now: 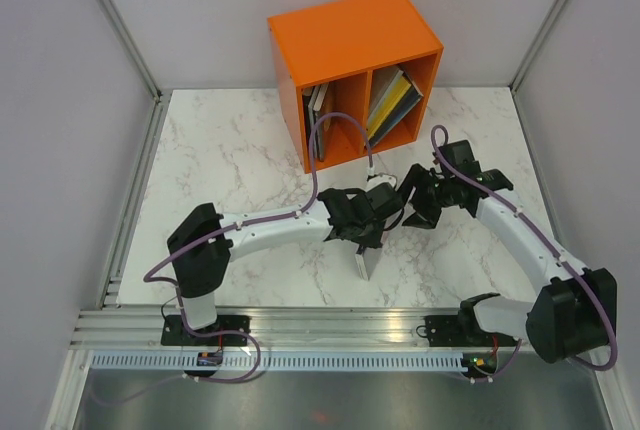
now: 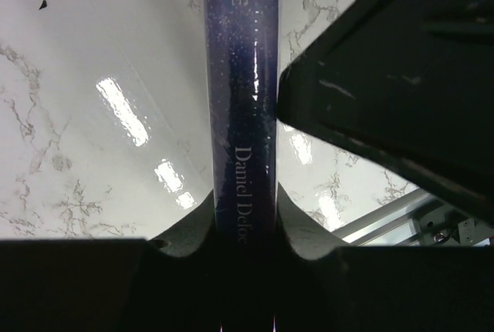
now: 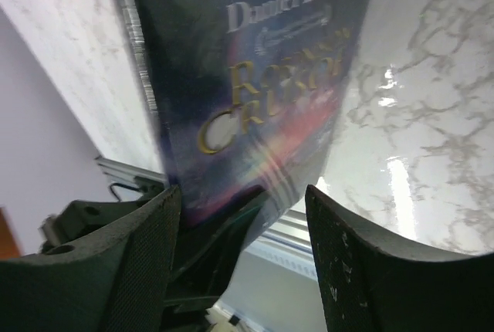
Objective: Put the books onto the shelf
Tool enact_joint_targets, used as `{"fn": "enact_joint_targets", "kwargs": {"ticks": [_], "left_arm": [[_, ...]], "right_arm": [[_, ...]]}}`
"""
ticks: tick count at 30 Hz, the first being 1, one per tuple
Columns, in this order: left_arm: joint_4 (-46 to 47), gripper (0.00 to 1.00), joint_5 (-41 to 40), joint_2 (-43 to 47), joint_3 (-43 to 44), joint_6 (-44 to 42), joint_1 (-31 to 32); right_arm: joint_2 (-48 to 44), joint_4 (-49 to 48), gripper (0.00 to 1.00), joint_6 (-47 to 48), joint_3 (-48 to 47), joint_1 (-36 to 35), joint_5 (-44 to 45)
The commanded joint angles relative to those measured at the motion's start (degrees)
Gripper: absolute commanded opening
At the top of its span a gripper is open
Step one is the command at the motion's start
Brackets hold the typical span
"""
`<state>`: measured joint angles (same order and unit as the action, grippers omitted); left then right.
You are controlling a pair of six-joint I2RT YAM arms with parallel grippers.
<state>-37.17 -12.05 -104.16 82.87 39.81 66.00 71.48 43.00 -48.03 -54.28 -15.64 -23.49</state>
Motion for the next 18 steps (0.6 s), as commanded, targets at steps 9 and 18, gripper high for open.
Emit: {"fn": "enact_joint_targets", "kwargs": {"ticks": [9, 18], "left_arm": [[6.6, 0.02, 2.2, 1.8, 2.4, 1.0, 2.5], [8.6, 0.02, 5.2, 3.2, 4.4, 3.1, 2.6]], "right_arm": [[-5.7, -12.8, 0.73, -8.7, 1.0, -1.4, -2.6], [-3.4, -11.6, 0.73, -6.4, 7.7, -1.4, -1.0]]}}
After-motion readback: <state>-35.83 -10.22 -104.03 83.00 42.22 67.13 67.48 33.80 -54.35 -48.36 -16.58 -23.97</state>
